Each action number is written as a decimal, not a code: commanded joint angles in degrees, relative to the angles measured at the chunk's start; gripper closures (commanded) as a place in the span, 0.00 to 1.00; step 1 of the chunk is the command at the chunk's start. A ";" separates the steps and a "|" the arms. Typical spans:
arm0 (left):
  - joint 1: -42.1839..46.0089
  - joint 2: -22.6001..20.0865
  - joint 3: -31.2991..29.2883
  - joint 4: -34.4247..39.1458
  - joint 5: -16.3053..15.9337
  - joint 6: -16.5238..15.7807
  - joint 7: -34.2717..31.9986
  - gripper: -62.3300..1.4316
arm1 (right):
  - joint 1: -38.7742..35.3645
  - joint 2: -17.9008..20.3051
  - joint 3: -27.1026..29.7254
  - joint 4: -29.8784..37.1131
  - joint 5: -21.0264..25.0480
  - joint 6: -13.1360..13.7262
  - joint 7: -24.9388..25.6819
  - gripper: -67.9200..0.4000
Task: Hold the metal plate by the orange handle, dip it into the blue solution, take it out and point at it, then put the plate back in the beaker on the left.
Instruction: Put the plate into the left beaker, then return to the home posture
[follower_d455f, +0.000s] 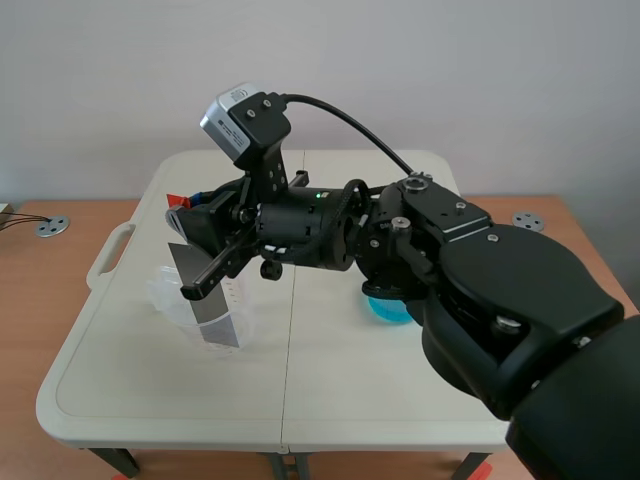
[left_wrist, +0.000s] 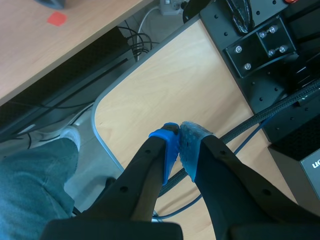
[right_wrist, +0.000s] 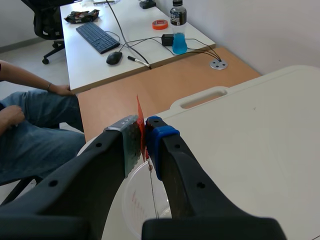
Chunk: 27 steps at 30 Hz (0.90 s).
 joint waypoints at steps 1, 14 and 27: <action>0.61 -0.15 -0.09 0.42 -0.37 -0.22 -0.59 0.91 | 1.18 -0.79 0.11 0.46 0.55 0.02 1.55 0.97; 0.61 -0.15 -0.09 0.42 -0.37 -0.22 -0.61 0.91 | 1.22 -0.79 0.11 -1.29 -2.08 -0.02 2.84 0.96; 0.61 -0.15 -0.09 0.42 -0.13 -0.20 -0.72 0.22 | 1.22 -0.76 0.39 -1.29 -3.19 -0.26 2.84 0.46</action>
